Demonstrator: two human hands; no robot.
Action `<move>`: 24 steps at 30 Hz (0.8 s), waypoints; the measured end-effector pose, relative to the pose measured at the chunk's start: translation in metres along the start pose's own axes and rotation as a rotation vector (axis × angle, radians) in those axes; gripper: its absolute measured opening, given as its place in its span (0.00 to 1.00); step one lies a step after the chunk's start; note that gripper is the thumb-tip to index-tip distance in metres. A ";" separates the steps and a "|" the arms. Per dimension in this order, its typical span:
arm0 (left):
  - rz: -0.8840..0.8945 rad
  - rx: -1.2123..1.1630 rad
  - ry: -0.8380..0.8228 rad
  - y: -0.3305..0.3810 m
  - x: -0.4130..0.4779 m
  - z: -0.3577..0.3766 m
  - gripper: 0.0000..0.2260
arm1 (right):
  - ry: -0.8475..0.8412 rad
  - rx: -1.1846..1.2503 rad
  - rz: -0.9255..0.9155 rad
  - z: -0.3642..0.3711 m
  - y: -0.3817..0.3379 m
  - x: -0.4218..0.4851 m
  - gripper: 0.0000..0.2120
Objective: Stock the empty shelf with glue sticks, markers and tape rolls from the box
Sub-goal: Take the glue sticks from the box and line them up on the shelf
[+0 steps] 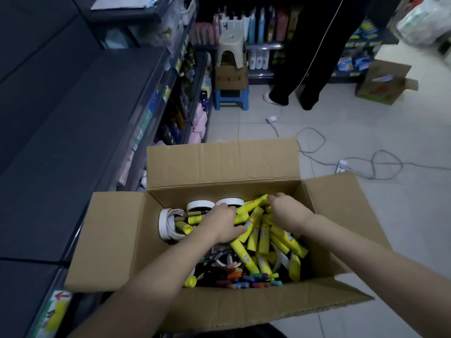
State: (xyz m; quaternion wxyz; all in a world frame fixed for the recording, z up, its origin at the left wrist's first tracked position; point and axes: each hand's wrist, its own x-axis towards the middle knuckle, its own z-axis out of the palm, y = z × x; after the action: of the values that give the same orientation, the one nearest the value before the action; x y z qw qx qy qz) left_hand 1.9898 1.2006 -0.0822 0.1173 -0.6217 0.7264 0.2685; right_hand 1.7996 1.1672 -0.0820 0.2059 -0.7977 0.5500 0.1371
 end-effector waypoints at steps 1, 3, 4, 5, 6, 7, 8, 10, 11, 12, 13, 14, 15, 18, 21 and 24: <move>-0.015 0.010 0.000 0.004 0.004 0.005 0.23 | -0.004 0.043 0.016 0.002 0.003 -0.002 0.11; -0.043 0.033 0.004 0.012 0.009 0.015 0.29 | -0.033 0.081 0.031 0.006 0.007 -0.008 0.07; -0.056 0.044 0.016 0.015 0.011 0.019 0.30 | -0.044 0.086 0.034 0.008 0.008 -0.012 0.07; -0.067 0.057 0.036 0.019 0.013 0.022 0.30 | -0.044 0.090 0.038 0.010 0.008 -0.015 0.08; -0.073 0.075 0.060 0.021 0.015 0.025 0.30 | -0.036 0.087 0.047 0.012 0.008 -0.017 0.09; -0.079 0.095 0.084 0.024 0.017 0.027 0.29 | -0.027 0.067 0.056 0.014 0.008 -0.018 0.11; -0.087 0.118 0.100 0.027 0.018 0.028 0.28 | -0.019 0.033 0.060 0.015 0.008 -0.019 0.12; -0.105 0.167 0.109 0.031 0.020 0.029 0.26 | -0.031 -0.034 0.057 0.019 0.006 -0.020 0.15; -0.115 0.195 0.107 0.032 0.021 0.030 0.25 | -0.048 -0.057 0.050 0.021 0.005 -0.020 0.17; -0.125 0.220 0.106 0.031 0.021 0.030 0.23 | -0.062 -0.074 0.041 0.023 0.005 -0.020 0.20; -0.137 0.238 0.103 0.028 0.021 0.029 0.22 | -0.071 -0.089 0.033 0.024 0.006 -0.019 0.22; -0.151 0.247 0.097 0.024 0.020 0.029 0.21 | -0.074 -0.109 0.023 0.025 0.006 -0.019 0.24; -0.159 0.253 0.090 0.020 0.019 0.028 0.20 | -0.071 -0.129 0.014 0.024 0.007 -0.019 0.24; -0.125 0.296 0.063 0.009 0.016 0.027 0.19 | -0.058 -0.178 -0.030 0.019 0.011 -0.015 0.22; -0.067 0.300 0.051 0.004 0.016 0.027 0.18 | -0.050 -0.265 -0.068 0.015 0.014 -0.009 0.20; 0.084 0.244 0.032 -0.001 0.013 0.026 0.16 | -0.084 -0.305 -0.097 0.012 0.015 -0.004 0.23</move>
State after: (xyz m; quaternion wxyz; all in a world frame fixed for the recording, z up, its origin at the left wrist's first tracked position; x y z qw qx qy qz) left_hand 1.9836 1.2037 -0.1102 0.1691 -0.5761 0.7808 0.1728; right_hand 1.7847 1.1713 -0.0936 0.1117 -0.8388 0.4746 0.2422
